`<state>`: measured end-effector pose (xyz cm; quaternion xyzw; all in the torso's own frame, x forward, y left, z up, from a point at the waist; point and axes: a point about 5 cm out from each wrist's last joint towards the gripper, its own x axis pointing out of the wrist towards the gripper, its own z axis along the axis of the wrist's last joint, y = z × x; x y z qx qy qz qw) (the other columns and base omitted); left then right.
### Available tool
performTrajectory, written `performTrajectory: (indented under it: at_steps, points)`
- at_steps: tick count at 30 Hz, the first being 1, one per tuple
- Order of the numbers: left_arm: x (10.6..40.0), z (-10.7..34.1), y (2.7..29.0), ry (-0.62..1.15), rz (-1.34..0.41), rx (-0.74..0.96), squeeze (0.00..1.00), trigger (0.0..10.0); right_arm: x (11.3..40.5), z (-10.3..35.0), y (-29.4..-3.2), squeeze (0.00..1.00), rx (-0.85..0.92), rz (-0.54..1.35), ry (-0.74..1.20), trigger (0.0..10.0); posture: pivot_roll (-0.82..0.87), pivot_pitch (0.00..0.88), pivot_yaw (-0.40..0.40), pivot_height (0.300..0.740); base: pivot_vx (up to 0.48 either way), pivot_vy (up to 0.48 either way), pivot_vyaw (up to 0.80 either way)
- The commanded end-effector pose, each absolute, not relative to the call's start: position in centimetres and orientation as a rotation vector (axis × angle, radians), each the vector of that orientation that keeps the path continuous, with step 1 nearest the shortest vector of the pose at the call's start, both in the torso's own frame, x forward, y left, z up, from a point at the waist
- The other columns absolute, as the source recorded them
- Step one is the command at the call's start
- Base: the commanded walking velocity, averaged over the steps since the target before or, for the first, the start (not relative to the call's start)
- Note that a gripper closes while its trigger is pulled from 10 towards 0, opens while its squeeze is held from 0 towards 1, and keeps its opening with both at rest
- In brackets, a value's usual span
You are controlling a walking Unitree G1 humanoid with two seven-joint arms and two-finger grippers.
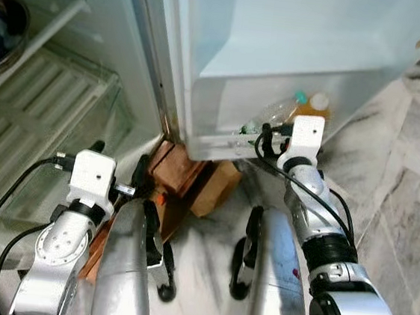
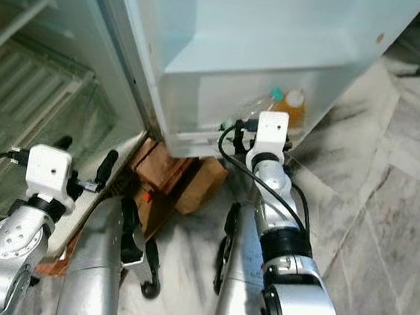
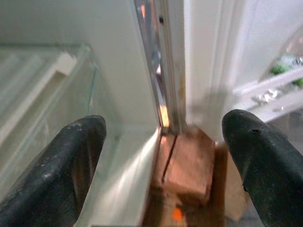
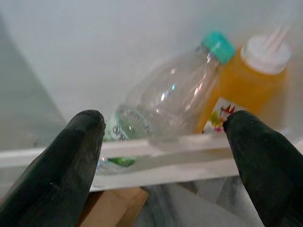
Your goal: Restocking fridge
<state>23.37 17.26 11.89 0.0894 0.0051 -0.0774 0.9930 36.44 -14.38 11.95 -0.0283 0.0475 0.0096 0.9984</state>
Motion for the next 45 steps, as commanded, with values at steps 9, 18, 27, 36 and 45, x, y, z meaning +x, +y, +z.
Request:
performTrajectory:
  at_steps: [9,18,27,36,45]
  points:
    - [21.3,12.6,17.7,0.060,-0.160,0.186,0.00,10.0,37.1,11.4,-15.0,0.00,0.012,-0.049,0.124,10.0,0.17,0.484,0.058,0.563,0.000,0.000,0.00]
    - [20.6,13.3,18.2,0.081,-0.149,0.200,0.00,10.0,38.4,12.7,-13.8,0.00,0.050,0.001,0.106,10.0,0.19,0.508,0.061,0.563,0.000,0.000,0.00]
    - [20.9,13.4,18.1,0.084,-0.145,0.198,0.00,10.0,38.5,12.7,-14.3,0.00,0.018,0.021,0.102,10.0,0.18,0.481,0.048,0.563,0.000,0.000,0.00]
    - [22.6,13.2,17.6,0.053,-0.140,0.180,0.00,10.0,37.1,12.1,-15.7,0.00,-0.025,0.018,0.044,10.0,0.14,0.385,0.028,0.563,0.000,0.000,0.00]
    - [24.6,12.4,17.4,0.028,-0.158,0.145,0.00,10.0,32.3,11.9,-14.9,0.00,-0.006,0.160,-0.088,10.0,0.06,0.187,0.033,0.563,0.000,0.000,0.00]
